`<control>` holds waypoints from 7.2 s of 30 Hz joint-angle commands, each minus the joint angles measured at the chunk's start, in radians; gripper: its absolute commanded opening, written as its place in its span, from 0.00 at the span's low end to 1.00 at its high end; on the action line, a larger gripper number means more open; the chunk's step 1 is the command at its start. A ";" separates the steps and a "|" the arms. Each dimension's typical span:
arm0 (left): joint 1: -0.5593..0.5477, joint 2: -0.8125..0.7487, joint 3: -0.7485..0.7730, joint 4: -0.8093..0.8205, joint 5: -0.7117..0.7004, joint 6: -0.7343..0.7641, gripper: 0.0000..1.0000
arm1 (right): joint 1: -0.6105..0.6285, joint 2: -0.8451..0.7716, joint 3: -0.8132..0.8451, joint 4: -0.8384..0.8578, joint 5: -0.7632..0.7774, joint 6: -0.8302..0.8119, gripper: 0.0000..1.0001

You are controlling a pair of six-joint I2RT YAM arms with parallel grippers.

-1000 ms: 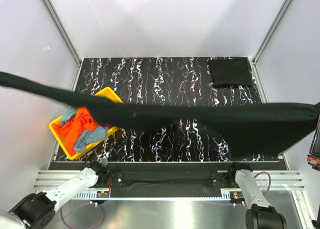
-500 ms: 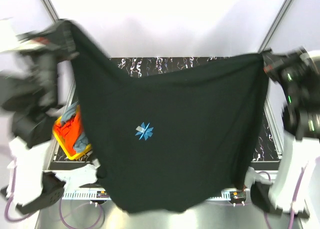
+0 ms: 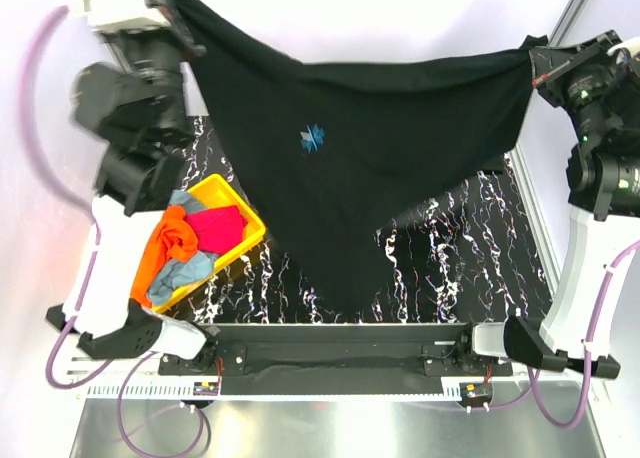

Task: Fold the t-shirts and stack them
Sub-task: Flatten the tshirt out

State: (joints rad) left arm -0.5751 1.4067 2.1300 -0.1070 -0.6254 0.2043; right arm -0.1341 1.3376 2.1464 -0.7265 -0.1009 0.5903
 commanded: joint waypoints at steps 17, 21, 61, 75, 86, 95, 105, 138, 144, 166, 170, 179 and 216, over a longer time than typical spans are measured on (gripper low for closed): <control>0.003 -0.546 -0.096 -0.013 0.098 -0.306 0.00 | -0.004 -0.399 -0.025 -0.224 -0.057 0.155 0.00; 0.004 -0.542 -0.053 -0.016 0.093 -0.263 0.00 | -0.004 -0.391 0.059 -0.266 -0.039 0.155 0.00; 0.268 0.325 -0.502 0.520 0.309 -0.200 0.00 | -0.041 0.246 -0.838 0.791 -0.016 0.002 0.00; 0.262 -0.274 -0.602 0.521 0.294 -0.233 0.00 | -0.041 -0.274 -0.520 0.152 0.036 -0.003 0.00; 0.264 -0.722 -0.578 0.276 0.299 -0.336 0.00 | -0.041 -0.630 -0.301 -0.171 0.018 0.086 0.00; 0.261 -0.710 -0.296 0.179 0.362 -0.370 0.00 | -0.041 -0.569 0.030 -0.301 0.067 0.138 0.00; 0.201 -0.317 -0.217 0.237 0.320 -0.244 0.00 | -0.041 -0.430 -0.248 0.009 0.177 0.053 0.00; 0.313 0.384 -0.674 0.474 0.492 -0.414 0.00 | -0.094 0.434 -0.989 1.072 0.014 -0.030 0.00; 0.311 0.302 -0.820 0.515 0.477 -0.421 0.00 | -0.162 0.531 -0.857 1.026 -0.101 -0.037 0.00; 0.310 0.007 -0.598 0.406 0.369 -0.414 0.00 | -0.226 0.014 -0.538 0.321 0.128 -0.030 0.00; 0.299 -0.161 -0.544 0.377 0.368 -0.440 0.00 | -0.226 -0.132 -0.366 0.181 0.161 -0.009 0.00; 0.294 -0.529 -0.559 0.305 0.383 -0.531 0.00 | -0.225 -0.436 -0.211 -0.050 0.202 0.041 0.00; 0.296 0.335 -0.492 0.500 0.401 -0.440 0.00 | -0.216 0.005 -1.083 1.025 0.162 0.039 0.00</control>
State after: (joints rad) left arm -0.2840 1.6741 1.5913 0.2207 -0.2321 -0.2649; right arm -0.3485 1.3121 1.0840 -0.0517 0.0643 0.6258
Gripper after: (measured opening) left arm 0.009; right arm 0.011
